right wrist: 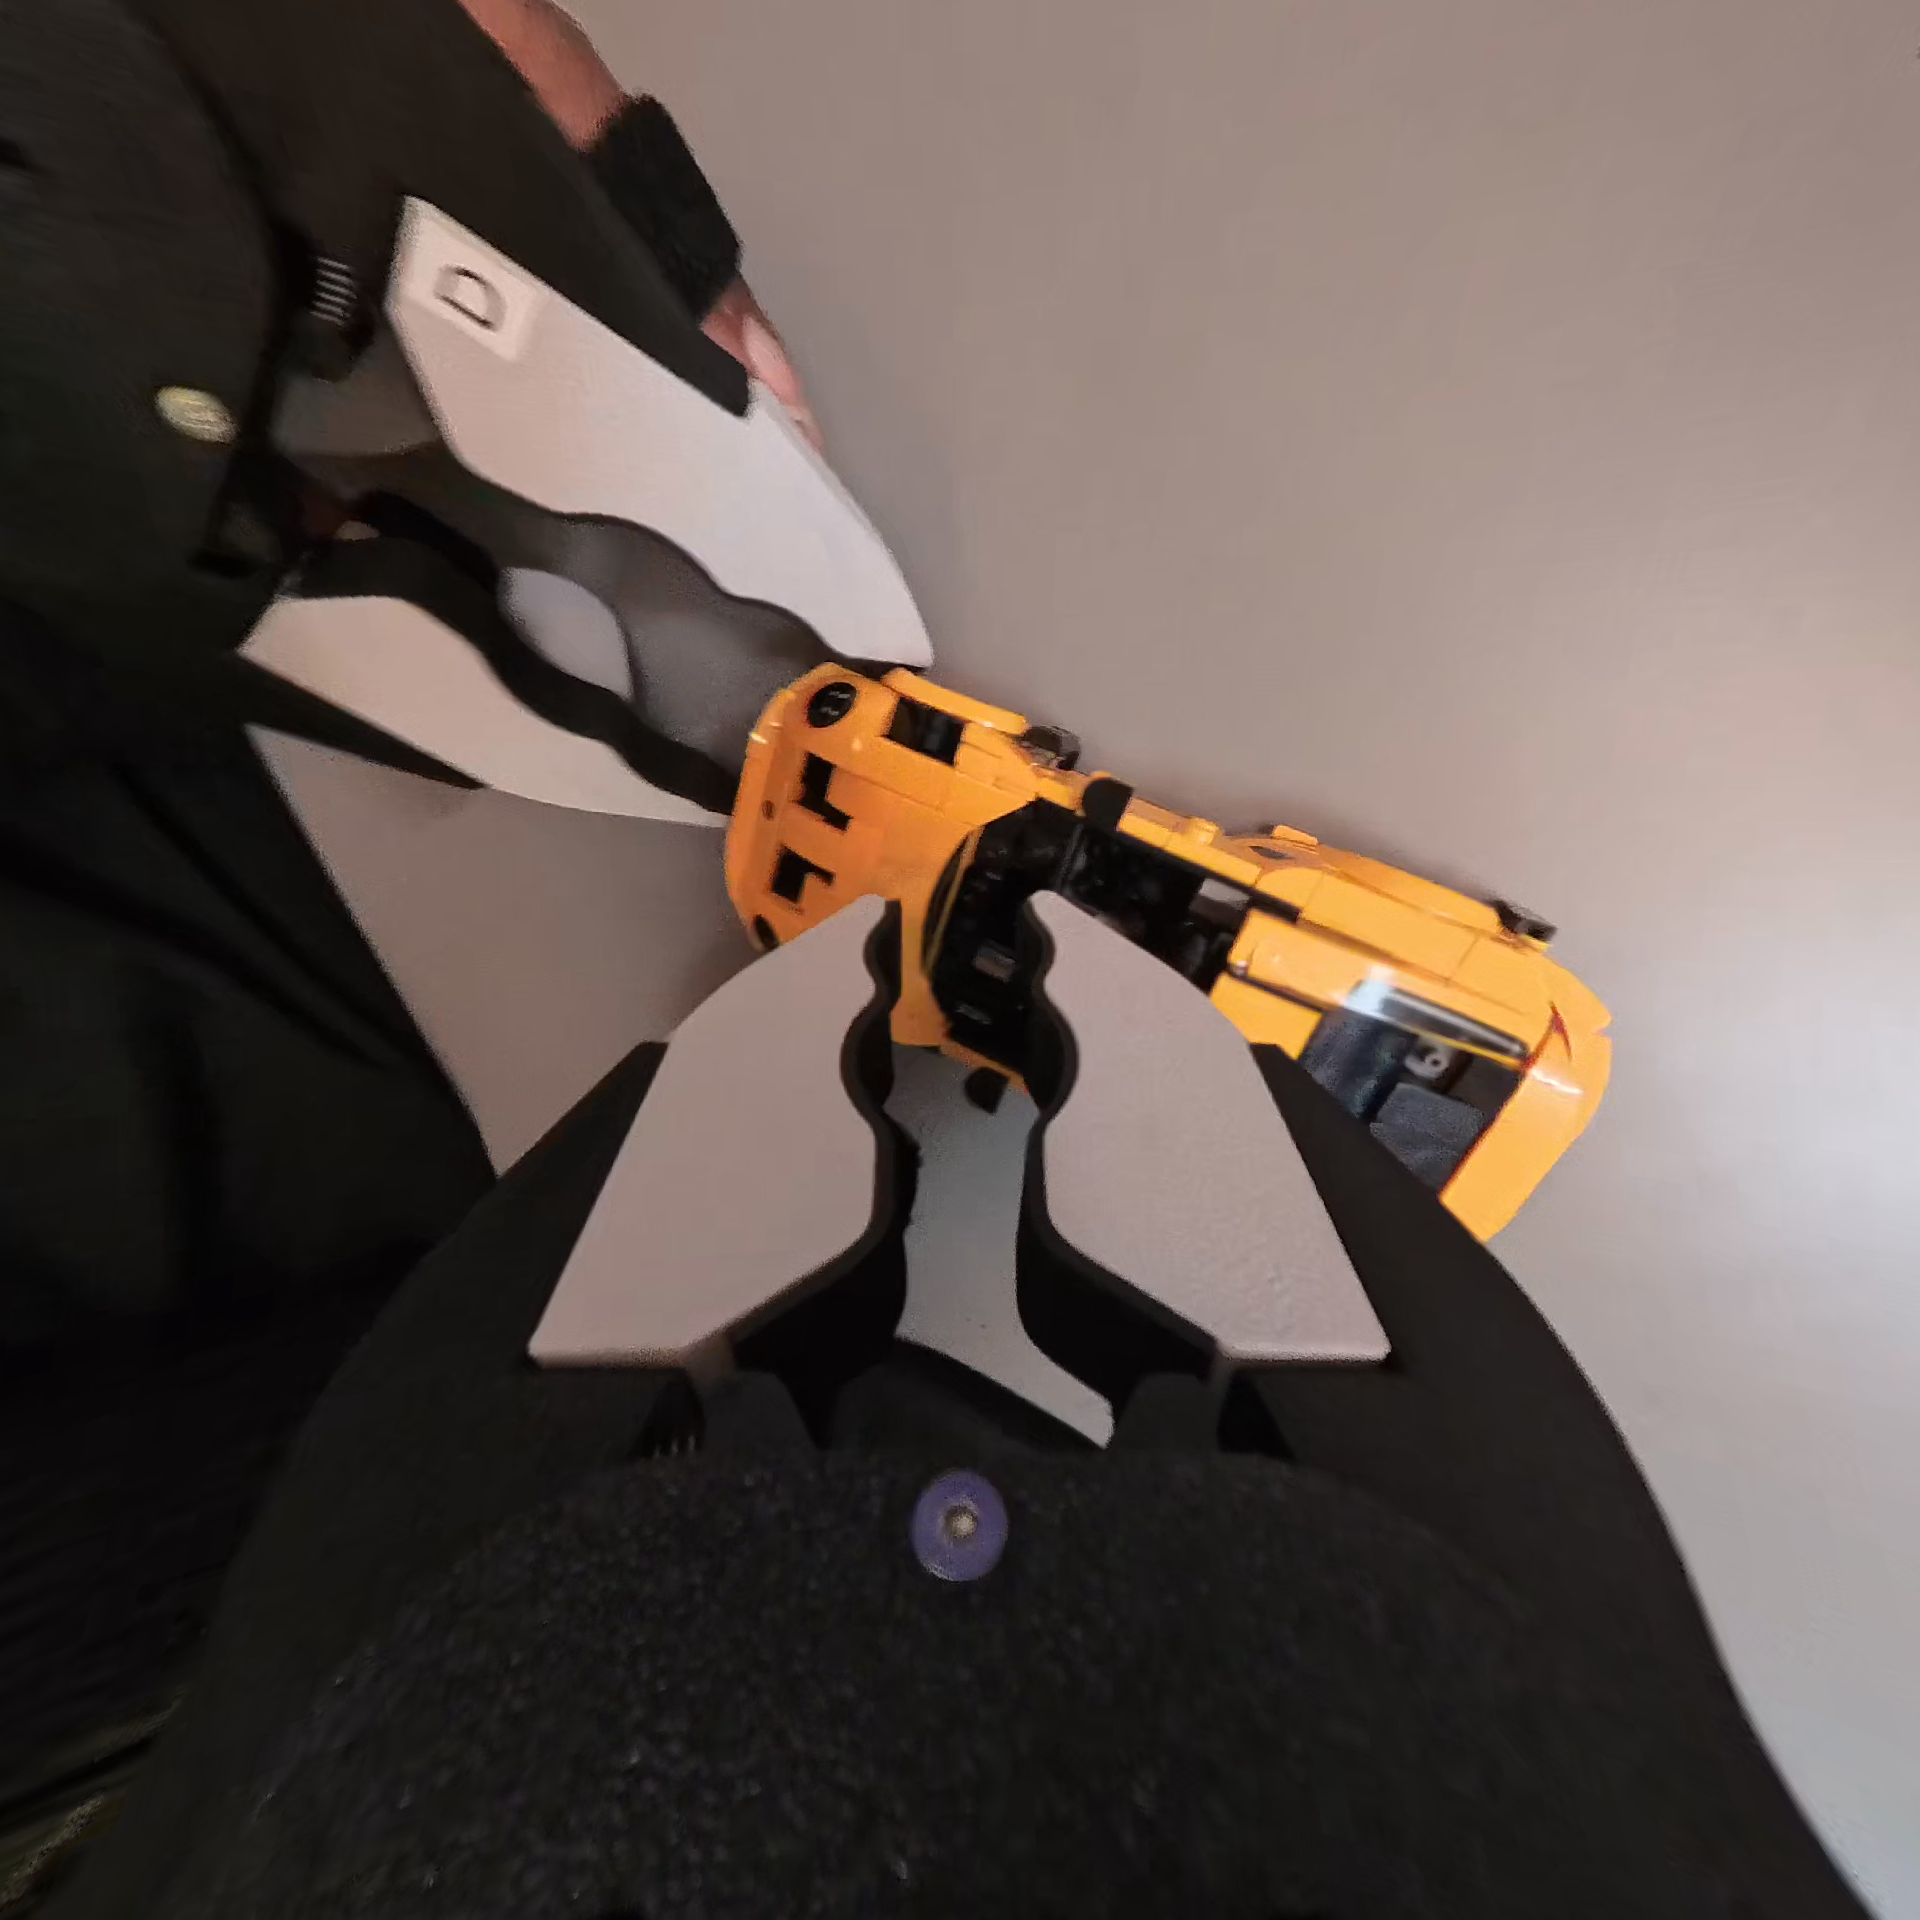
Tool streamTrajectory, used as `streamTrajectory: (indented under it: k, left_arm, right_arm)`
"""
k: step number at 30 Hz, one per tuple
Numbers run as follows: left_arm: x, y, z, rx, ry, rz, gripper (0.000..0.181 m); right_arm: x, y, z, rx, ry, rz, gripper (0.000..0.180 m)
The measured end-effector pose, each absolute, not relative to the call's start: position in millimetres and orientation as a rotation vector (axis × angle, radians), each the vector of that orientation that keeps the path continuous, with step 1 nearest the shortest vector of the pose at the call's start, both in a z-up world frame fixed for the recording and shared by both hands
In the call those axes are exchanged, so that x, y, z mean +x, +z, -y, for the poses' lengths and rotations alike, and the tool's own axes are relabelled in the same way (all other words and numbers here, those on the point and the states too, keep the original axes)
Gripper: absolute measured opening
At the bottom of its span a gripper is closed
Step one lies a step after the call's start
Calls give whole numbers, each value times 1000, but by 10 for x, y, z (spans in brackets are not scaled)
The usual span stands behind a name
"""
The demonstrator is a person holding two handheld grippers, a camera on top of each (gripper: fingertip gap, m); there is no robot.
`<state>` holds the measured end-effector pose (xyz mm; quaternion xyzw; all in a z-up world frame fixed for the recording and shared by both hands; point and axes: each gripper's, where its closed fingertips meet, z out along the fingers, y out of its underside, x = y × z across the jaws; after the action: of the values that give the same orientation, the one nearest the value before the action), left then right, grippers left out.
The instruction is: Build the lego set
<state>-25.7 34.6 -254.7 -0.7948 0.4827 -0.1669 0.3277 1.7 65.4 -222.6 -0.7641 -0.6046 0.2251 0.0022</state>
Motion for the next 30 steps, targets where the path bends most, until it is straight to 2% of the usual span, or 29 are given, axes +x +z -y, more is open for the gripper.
streamTrajectory:
  k: [5,8,12,30]
  left_arm:
    - [-201,-2548,-285,-2065,-444,-1294,48]
    - [-146,-2542,-240,-2046,-463,-1316,44]
    - [-140,-2499,-310,-2043,-478,-1258,50]
    - [-38,-2543,-304,-2036,-567,-1281,50]
  right_arm:
    - [158,-2208,-601,-2267,685,1871,34]
    - [147,-2275,-570,-2238,687,1840,34]
    - [97,-2329,-639,-2256,631,1825,32]
    - [57,-2350,-618,-2342,765,1823,27]
